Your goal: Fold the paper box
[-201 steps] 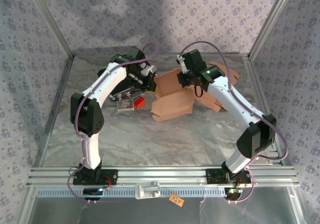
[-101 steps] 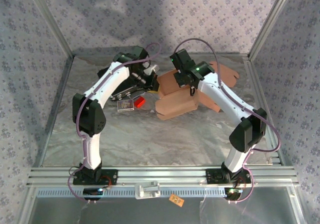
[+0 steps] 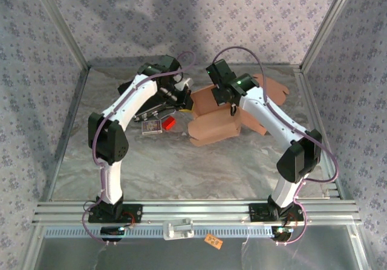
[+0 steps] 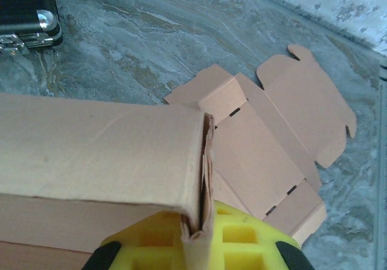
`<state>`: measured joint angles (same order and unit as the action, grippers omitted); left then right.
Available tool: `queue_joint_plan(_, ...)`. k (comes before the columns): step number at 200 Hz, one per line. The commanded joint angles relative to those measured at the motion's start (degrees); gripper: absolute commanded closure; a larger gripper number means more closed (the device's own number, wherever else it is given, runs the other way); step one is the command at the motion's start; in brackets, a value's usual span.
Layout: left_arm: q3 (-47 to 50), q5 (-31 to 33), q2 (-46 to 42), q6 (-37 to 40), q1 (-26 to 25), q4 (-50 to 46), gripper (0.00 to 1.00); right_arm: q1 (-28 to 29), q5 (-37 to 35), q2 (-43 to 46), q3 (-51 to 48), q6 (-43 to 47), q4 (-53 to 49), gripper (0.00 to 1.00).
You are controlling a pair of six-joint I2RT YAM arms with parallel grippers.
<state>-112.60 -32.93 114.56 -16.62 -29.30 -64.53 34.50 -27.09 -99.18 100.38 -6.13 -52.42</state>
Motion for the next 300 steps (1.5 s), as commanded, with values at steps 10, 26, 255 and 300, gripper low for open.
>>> queue_joint_plan(10, -2.5, -1.0, 0.0, -0.4, -0.8, -0.8, 1.00, 0.8, -6.6, -1.1, 0.0, -1.6, -2.4, 1.00)
queue_joint_plan(26, -2.5, -0.7, 0.0, -0.9, -1.0, -0.8, 1.00, 1.4, -8.6, -1.0, -0.2, -1.7, -2.6, 1.00)
queue_joint_plan(255, -1.6, 1.9, 0.1, -5.8, -2.8, 1.3, 1.00, 3.3, -8.0, -0.5, -2.0, -10.1, -9.5, 1.00)
queue_joint_plan(300, 7.8, 4.4, -0.9, -9.1, -4.5, 8.2, 1.00, 4.2, -3.2, 2.9, -12.3, -15.0, -5.2, 1.00)
